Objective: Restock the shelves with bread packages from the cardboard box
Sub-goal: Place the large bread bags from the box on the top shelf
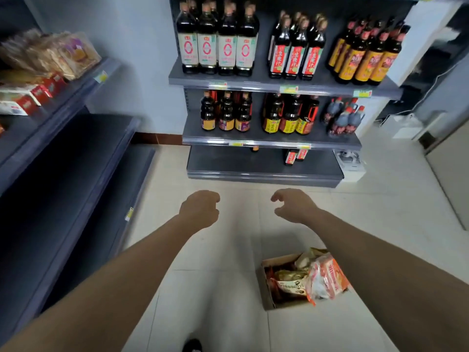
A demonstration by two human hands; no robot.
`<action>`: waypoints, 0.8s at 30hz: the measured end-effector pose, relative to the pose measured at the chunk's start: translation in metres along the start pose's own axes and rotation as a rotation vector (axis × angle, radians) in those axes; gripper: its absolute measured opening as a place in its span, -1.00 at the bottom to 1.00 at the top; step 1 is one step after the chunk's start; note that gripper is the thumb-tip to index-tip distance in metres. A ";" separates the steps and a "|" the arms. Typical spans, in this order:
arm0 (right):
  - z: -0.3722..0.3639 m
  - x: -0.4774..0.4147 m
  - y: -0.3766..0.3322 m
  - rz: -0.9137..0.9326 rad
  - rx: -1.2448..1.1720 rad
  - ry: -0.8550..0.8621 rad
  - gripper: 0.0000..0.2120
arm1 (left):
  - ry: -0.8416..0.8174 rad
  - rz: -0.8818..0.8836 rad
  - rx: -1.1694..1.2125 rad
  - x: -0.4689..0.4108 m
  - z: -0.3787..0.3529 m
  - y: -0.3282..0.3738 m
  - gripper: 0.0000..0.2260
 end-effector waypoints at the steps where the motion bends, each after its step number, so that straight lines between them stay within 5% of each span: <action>1: -0.004 0.003 0.020 -0.015 -0.017 -0.009 -0.64 | -0.022 -0.008 0.004 -0.002 -0.015 0.015 -0.69; 24: -0.098 -0.072 0.320 -0.375 -0.087 -0.254 -0.65 | -0.492 -0.253 -0.002 -0.146 -0.259 0.226 -0.69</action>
Point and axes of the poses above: each hand's wrist, its own x-axis away from the middle knuckle, its own z-axis out of the back of the hand, y = z × x, the point moved 10 cm from there along -x, towards the middle knuckle, and after that the axes turned 9 degrees about -z, right-handed, at the moved point
